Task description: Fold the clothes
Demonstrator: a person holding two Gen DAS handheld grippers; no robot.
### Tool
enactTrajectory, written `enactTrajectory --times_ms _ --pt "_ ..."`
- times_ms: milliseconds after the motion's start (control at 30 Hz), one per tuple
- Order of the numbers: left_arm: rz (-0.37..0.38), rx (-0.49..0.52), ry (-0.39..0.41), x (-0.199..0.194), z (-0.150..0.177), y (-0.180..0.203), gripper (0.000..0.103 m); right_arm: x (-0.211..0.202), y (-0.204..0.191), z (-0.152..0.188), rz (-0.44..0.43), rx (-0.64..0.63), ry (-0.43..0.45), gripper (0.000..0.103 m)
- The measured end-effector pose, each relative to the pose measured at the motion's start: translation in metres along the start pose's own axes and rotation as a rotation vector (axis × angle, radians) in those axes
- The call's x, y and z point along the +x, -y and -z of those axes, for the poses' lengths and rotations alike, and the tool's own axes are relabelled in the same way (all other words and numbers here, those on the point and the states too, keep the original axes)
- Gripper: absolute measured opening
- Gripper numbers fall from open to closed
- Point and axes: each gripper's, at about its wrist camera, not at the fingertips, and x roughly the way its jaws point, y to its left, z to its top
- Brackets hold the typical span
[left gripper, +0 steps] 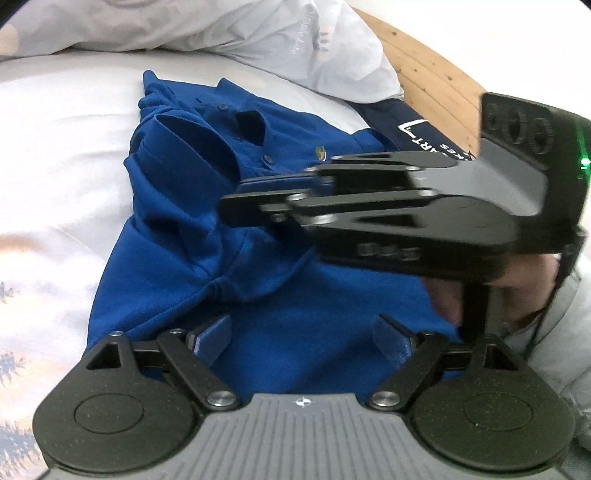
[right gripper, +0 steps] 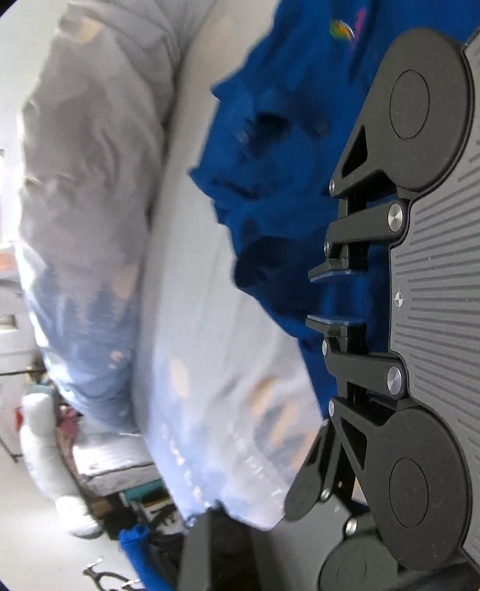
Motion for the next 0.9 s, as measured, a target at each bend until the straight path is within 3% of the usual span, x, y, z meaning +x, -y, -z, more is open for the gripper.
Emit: enactTrajectory --times_ms 167,267,400,433,500,533,567,700,800,900 --pt "0.011 -0.008 0.001 -0.001 0.002 -0.003 0.089 0.019 0.001 -0.001 0.114 -0.023 -0.016 0.026" --pt "0.02 -0.014 0.001 -0.002 0.003 -0.006 0.089 0.032 0.011 0.001 0.145 -0.013 -0.041 0.038" --pt "0.023 -0.019 0.001 -0.003 0.003 -0.008 0.089 0.038 0.019 0.004 0.135 0.027 -0.07 0.043" --pt "0.023 -0.019 0.001 -0.003 0.003 -0.008 0.089 0.038 0.021 0.005 0.122 0.038 -0.066 0.042" --pt "0.026 -0.026 0.003 -0.004 0.003 -0.01 0.089 0.032 0.025 0.006 0.082 0.057 -0.058 0.028" --pt "0.029 -0.032 0.007 -0.006 0.002 -0.012 0.089 0.028 0.026 0.006 0.06 0.066 -0.051 0.007" --pt "0.033 -0.041 0.013 -0.009 0.001 -0.014 0.089 0.023 0.026 0.005 0.037 0.066 -0.046 0.002" --pt "0.084 -0.109 0.077 -0.032 -0.001 -0.034 0.089 -0.005 0.023 0.006 -0.082 0.036 -0.028 0.002" --pt "0.12 -0.222 0.195 -0.059 -0.003 -0.06 0.089 -0.029 0.016 0.01 -0.217 0.0 -0.006 0.002" --pt "0.143 -0.332 0.309 -0.076 -0.006 -0.08 0.089 -0.033 0.01 0.011 -0.28 -0.014 -0.011 0.002"
